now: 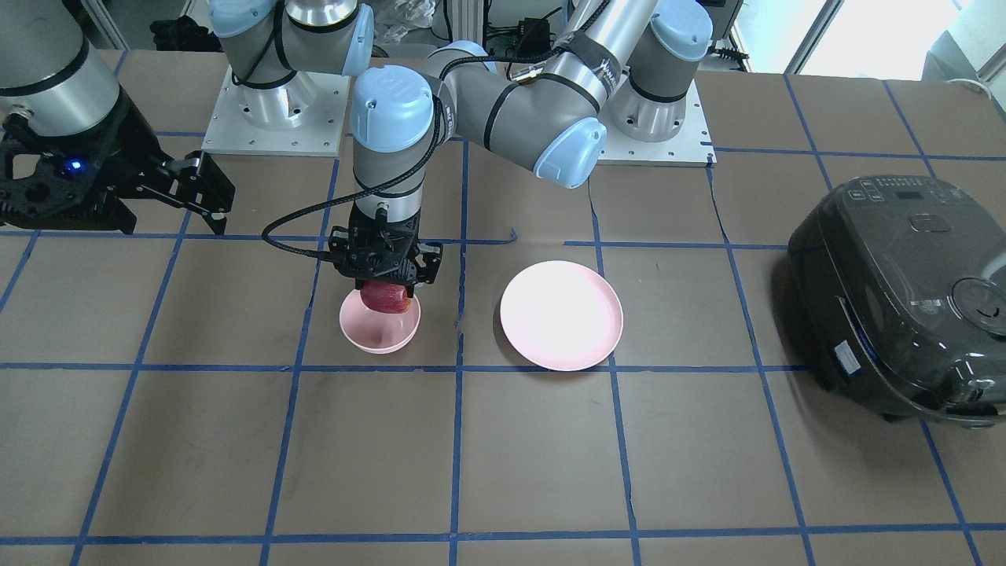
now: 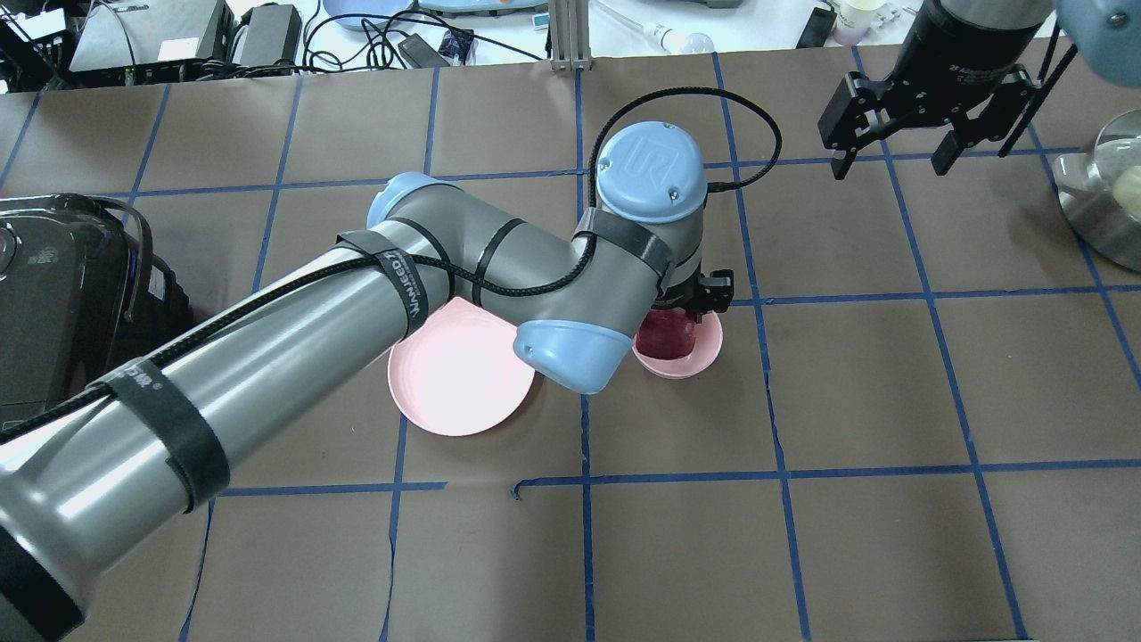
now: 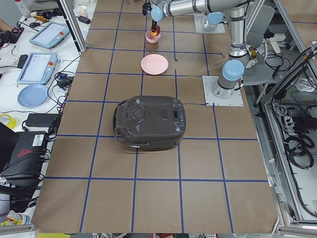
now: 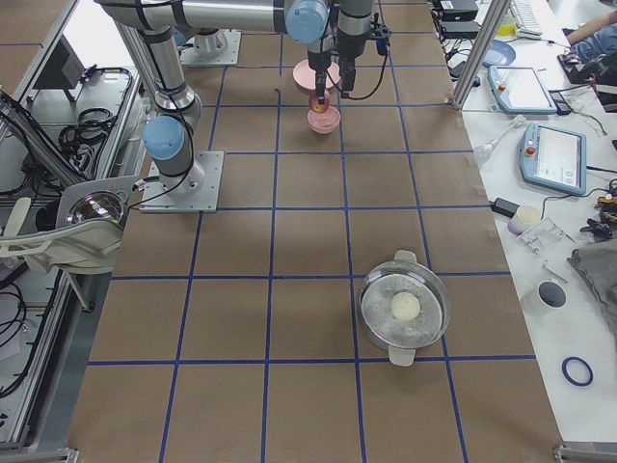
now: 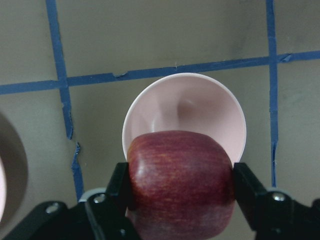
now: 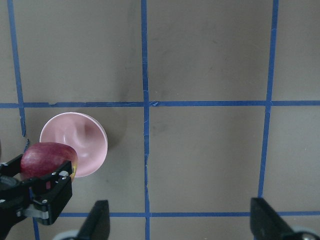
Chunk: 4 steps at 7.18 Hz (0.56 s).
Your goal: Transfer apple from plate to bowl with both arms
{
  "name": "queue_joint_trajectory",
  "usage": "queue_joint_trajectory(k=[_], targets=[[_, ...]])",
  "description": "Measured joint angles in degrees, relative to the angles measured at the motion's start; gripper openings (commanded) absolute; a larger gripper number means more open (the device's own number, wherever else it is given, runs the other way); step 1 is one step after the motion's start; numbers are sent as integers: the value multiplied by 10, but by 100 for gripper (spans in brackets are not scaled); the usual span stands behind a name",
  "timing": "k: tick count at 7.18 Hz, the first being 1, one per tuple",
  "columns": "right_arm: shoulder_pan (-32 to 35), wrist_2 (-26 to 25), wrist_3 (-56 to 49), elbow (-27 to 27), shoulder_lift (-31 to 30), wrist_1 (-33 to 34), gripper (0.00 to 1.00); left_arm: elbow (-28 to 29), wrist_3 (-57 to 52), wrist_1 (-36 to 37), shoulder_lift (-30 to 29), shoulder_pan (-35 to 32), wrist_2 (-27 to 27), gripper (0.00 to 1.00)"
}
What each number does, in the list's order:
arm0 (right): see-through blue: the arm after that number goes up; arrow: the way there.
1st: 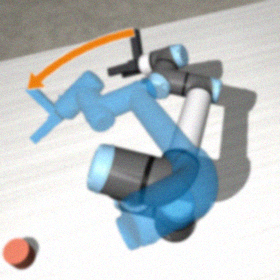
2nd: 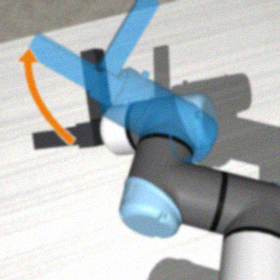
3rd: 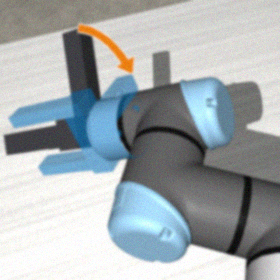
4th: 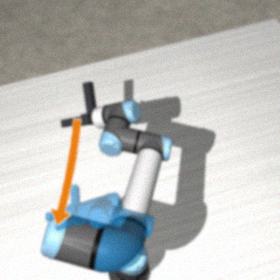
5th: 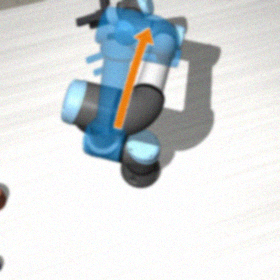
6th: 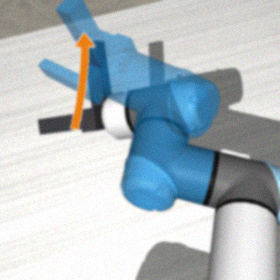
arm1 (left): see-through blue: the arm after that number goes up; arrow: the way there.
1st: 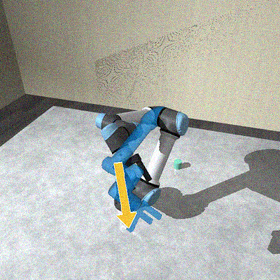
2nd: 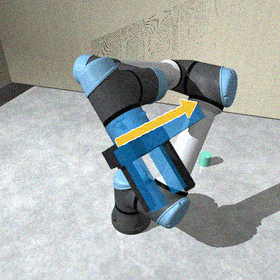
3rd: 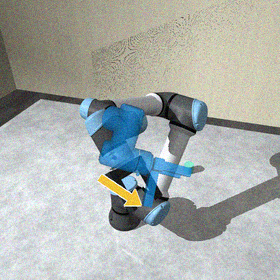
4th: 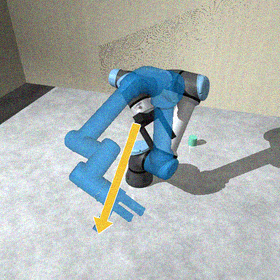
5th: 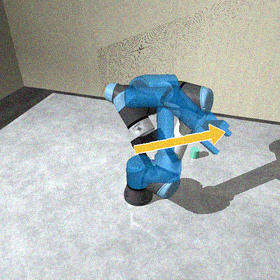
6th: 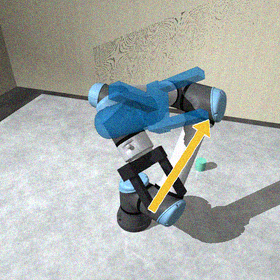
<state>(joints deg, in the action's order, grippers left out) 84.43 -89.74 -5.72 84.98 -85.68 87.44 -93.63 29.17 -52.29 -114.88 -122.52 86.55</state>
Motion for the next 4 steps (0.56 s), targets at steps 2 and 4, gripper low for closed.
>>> queue_joint_trajectory(k=[2,4], targets=[[-1,-3,1,-9,0,2,100,3,24,10,-15,-2,0,74],[-1,-4,2,-18,1,4,100,4,33,11,-20,-2,4,93]])
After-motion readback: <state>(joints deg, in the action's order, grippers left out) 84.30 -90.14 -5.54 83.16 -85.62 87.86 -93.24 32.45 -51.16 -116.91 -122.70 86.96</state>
